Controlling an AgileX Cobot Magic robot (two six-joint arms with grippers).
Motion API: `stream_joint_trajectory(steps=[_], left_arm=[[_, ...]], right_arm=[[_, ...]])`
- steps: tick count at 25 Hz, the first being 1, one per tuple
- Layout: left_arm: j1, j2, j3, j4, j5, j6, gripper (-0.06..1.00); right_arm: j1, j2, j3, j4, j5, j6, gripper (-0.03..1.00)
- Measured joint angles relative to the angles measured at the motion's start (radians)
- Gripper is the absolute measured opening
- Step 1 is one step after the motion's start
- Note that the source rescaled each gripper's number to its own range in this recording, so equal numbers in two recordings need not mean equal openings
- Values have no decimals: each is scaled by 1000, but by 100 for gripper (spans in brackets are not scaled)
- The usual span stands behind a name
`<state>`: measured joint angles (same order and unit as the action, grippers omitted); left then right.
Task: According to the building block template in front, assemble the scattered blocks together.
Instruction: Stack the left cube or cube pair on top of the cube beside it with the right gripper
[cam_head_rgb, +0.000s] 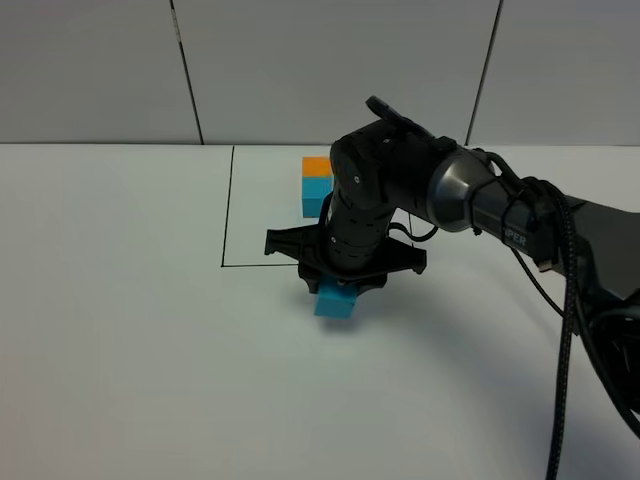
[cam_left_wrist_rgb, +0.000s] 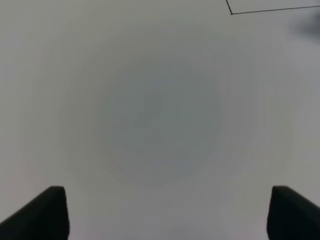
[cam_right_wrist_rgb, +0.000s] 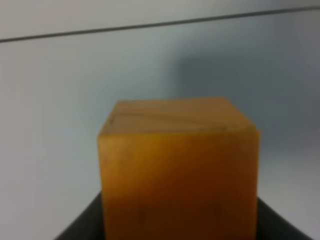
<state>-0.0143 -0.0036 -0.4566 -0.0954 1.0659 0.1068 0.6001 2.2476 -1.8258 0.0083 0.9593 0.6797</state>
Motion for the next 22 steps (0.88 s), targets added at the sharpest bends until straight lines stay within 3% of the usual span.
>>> stream_joint_trajectory(steps=[22], left_arm=[[0, 0, 0, 0, 0, 0, 80]], right_arm=[[58, 102, 0, -55, -21, 13, 1]])
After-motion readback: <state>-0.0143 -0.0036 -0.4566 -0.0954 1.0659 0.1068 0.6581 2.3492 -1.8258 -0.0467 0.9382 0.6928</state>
